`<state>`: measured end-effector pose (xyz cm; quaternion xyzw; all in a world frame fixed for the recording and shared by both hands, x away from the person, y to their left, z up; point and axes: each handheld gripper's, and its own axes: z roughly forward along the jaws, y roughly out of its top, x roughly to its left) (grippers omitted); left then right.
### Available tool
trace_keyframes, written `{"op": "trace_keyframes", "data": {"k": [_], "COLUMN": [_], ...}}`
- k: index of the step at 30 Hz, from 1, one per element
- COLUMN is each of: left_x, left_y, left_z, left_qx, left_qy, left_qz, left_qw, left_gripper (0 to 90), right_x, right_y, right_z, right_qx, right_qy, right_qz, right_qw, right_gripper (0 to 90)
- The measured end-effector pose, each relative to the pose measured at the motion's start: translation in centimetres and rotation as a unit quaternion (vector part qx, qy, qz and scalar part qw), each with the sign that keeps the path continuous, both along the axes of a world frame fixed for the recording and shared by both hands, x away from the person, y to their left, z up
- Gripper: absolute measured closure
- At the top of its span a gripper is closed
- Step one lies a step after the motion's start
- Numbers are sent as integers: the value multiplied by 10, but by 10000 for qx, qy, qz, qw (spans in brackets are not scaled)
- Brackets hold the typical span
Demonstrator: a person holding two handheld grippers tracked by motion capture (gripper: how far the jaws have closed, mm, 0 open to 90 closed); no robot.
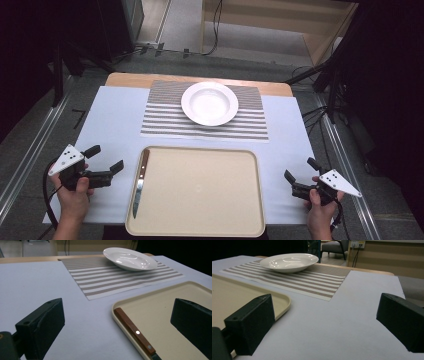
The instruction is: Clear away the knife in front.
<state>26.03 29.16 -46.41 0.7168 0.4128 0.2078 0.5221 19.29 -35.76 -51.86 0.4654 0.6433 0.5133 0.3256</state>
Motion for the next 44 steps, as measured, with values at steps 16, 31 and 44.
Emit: {"op": "trace_keyframes", "data": {"k": [16,31,44], "left_x": [2,3,6], "left_y": [40,52,50], "left_z": [-7,-18,-23], "left_qx": [9,-46,-161], "left_qy": [-77,-53,63], "left_qz": [237,445,374], "left_qw": [9997,9990,9992], "left_gripper": [0,0,0], "right_x": [0,0,1], "right_y": [0,0,1], "right_z": [0,0,0], "right_qx": [-12,-53,-66], "right_qy": [5,4,73], "right_qz": [-5,-23,-44], "right_qw": [10000,10000,9999], "right_gripper": [3,3,3]}}
